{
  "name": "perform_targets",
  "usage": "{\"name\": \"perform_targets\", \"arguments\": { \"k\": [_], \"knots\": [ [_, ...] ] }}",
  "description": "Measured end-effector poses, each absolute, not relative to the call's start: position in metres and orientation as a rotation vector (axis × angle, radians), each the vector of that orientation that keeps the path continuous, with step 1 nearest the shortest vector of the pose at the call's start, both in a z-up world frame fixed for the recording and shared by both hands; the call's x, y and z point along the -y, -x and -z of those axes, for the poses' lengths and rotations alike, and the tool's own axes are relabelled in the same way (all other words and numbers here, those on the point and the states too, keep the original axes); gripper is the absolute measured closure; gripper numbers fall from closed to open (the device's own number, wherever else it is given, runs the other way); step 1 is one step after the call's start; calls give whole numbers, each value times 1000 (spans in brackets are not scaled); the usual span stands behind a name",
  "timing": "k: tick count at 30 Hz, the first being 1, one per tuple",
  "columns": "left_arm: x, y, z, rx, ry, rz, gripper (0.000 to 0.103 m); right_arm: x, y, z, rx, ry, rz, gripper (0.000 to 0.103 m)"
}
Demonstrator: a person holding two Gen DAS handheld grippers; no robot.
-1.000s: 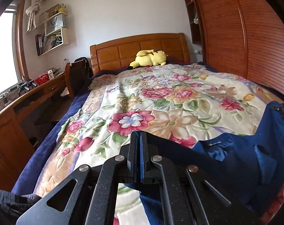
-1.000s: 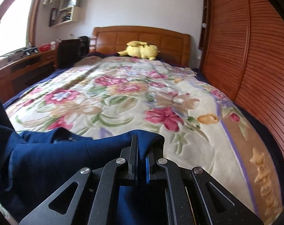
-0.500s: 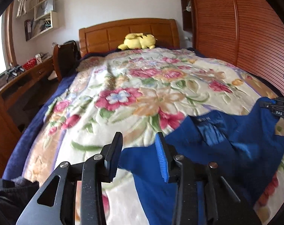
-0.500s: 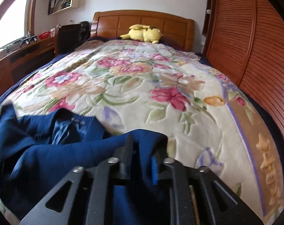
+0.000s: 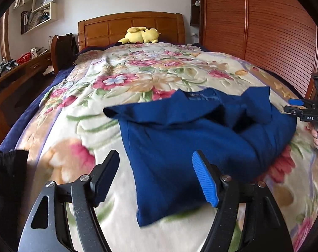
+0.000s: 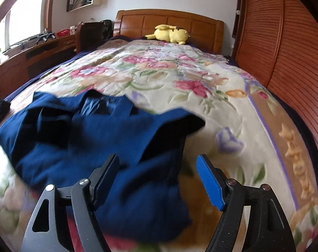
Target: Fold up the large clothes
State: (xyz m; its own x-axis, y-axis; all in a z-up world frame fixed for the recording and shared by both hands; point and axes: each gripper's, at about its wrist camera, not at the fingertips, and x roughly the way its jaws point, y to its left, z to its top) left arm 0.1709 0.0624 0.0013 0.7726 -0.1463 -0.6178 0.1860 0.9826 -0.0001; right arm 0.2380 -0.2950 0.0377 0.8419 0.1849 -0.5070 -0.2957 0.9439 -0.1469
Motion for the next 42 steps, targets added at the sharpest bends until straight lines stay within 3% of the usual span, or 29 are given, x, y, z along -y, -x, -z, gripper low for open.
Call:
{"name": "perform_targets", "arguments": {
  "k": [9,15,30,32,34,36,40,42],
  "knots": [
    [-67,-158,23,-684,-20,175,30,308,-213,-15,-538,194,-254,24],
    [-73,-161,32,-702,9,207,30,307,-222,-4,-558,180,-231,16],
    [-70,-164,41,-714,7,213,30,307,-238,11,-597,115,-273,16],
    [-70,-165,41,-713,11,224,36,305,-240,12,-609,118,-293,25],
    [-70,-167,43,-731,31,261,50,303,-243,13,-624,125,-313,30],
    [-68,-169,45,-744,30,276,58,301,-246,14,-635,132,-340,40],
    [-63,-166,42,-743,19,286,89,297,-244,12,-635,154,-374,63],
    [-60,-160,37,-725,8,280,93,295,-240,9,-621,169,-374,75]
  ]
}}
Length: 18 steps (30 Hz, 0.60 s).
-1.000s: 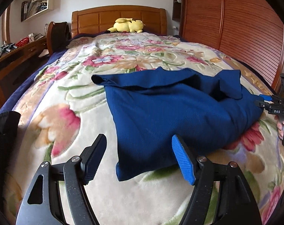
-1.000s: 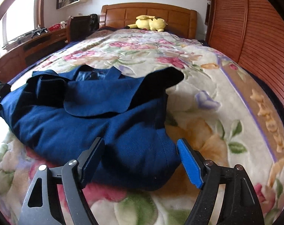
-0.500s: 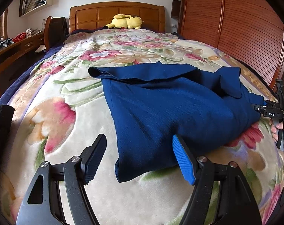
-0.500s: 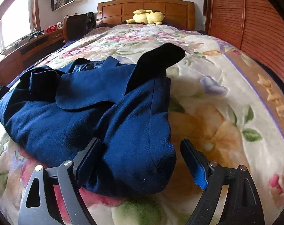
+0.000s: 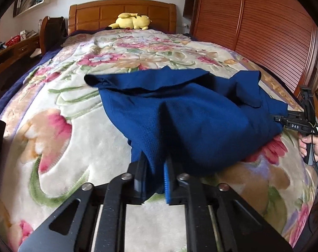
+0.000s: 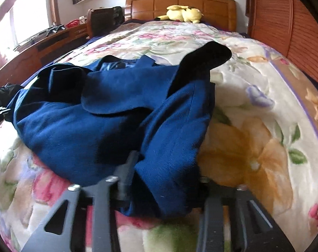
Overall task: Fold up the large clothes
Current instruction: 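Grasp the folded jacket edge with both tools and lift it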
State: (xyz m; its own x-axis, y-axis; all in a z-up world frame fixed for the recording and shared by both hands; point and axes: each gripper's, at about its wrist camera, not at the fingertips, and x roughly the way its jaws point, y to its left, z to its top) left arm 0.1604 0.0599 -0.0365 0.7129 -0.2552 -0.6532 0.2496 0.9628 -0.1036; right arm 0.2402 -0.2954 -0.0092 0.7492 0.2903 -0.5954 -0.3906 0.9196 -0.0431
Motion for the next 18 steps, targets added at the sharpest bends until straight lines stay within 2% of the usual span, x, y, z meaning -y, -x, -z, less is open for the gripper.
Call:
{"name": "perform_targets", "arguments": {
  "k": [2,4,10,18],
  "knots": [
    [-56,-153,30,-701,-2,269,94,297,-235,4,-610,165,-370,84],
    [-54,-143,23,-687,-13,268,96,300,-225,-2,-583,160,-364,86],
    [-52,-96,-4,-606,-53,298,96,303,-188,-14,-555,189,-374,88],
    [-60,-11,-7,-570,-55,342,96,328,-108,-14,-561,208,-405,88]
  ]
}}
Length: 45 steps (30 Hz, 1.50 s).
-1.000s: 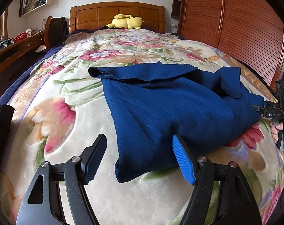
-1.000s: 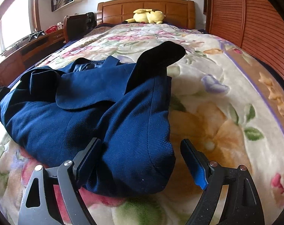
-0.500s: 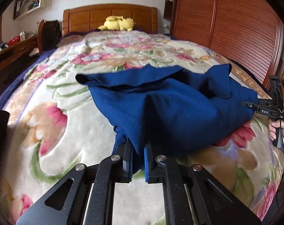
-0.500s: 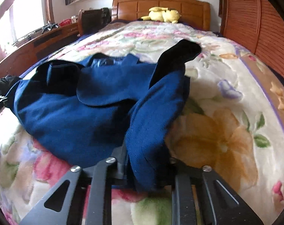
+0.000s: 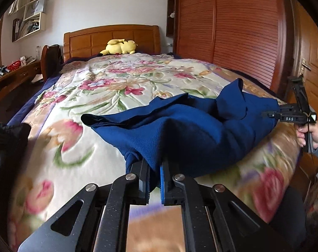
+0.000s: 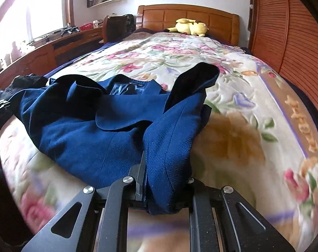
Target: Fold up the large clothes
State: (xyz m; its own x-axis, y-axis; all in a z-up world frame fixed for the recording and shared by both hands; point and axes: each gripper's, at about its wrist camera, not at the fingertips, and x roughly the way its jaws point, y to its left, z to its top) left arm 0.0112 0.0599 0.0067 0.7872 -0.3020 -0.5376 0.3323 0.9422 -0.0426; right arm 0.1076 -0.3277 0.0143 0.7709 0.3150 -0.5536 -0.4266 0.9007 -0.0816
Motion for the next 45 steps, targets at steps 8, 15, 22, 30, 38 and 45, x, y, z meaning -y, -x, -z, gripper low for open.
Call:
{"name": "perform_targets", "arguments": {
  "k": [8,15,22,30,38,45],
  "knots": [
    [-68,21,7,-591,-45,314,96,334,-51,-19,-582,220,-420,88],
    [-69,25,12,-617,-55,292,88,329,-49,-23,-596,229,-353,76],
    [-86,28,-9,-563,1,274,64,323,-31,-44,-551,267,-288,47],
    [-93,1,-40,-511,23,259,64,288,-19,-76,-441,324,-331,40],
    [-89,-24,-34,-523,32,239,53,208,-47,-66,-456,397,-495,40],
    [-96,-29,-24,-521,35,200,53,162,-77,-53,-530,441,-596,40]
  ]
}}
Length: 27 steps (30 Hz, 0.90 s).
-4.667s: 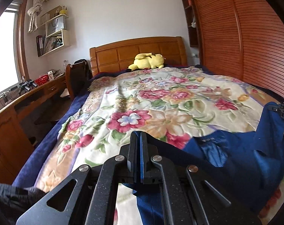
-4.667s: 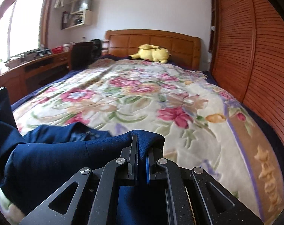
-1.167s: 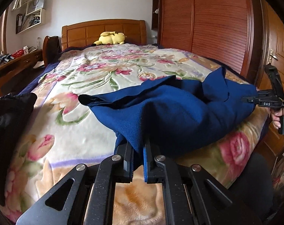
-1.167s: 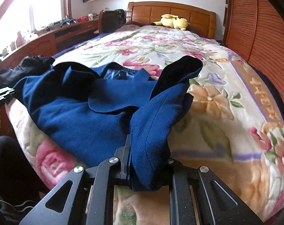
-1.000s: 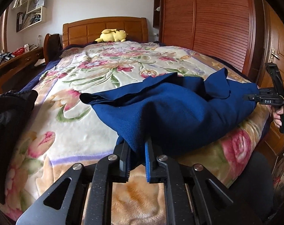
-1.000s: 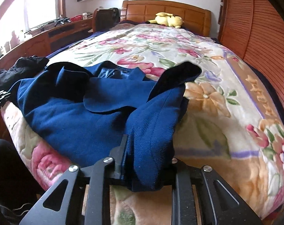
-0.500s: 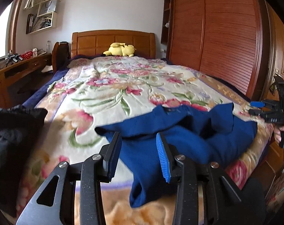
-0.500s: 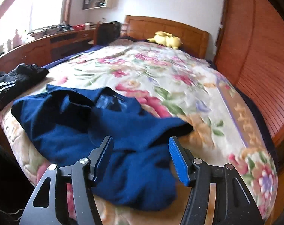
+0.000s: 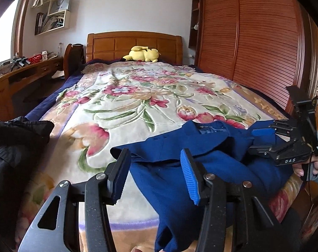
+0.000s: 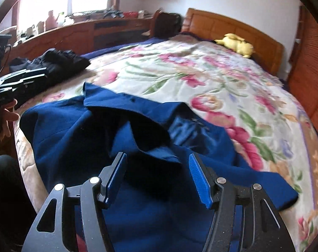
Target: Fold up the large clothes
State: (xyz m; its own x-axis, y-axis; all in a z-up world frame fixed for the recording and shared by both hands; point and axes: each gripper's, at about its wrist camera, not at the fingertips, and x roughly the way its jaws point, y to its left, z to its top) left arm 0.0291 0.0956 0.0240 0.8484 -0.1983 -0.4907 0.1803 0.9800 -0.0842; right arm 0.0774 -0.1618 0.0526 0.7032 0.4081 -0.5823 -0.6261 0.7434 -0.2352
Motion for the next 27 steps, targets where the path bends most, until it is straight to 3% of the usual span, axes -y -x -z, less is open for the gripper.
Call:
{"name": "perform_targets", "arguments": {
  "k": [1,3,4,5,6,7,16,27],
  "knots": [
    [-97,-30,-22,-520,34,195,53,158,-80,-51,-541,452,-605,40],
    [-98,-32,-18,-525,30,193,53,150,-88,-52,-555,477,-618,51],
    [-99,-32,-17,-526,31,194,52,146,-90,-52,-564,489,-634,67],
    [-101,-33,-15,-527,33,196,46,143,-94,-54,-570,498,-648,86],
    [-102,-34,-14,-529,37,201,23,140,-98,-57,-568,516,-650,91],
    [-103,-34,-12,-528,41,208,17,139,-102,-61,-557,536,-639,92],
    [-116,-32,-8,-522,81,200,17,94,-176,-91,-458,632,-492,96],
    [-109,-36,-1,-541,76,223,17,51,-253,-71,-465,650,-270,94]
  ]
}}
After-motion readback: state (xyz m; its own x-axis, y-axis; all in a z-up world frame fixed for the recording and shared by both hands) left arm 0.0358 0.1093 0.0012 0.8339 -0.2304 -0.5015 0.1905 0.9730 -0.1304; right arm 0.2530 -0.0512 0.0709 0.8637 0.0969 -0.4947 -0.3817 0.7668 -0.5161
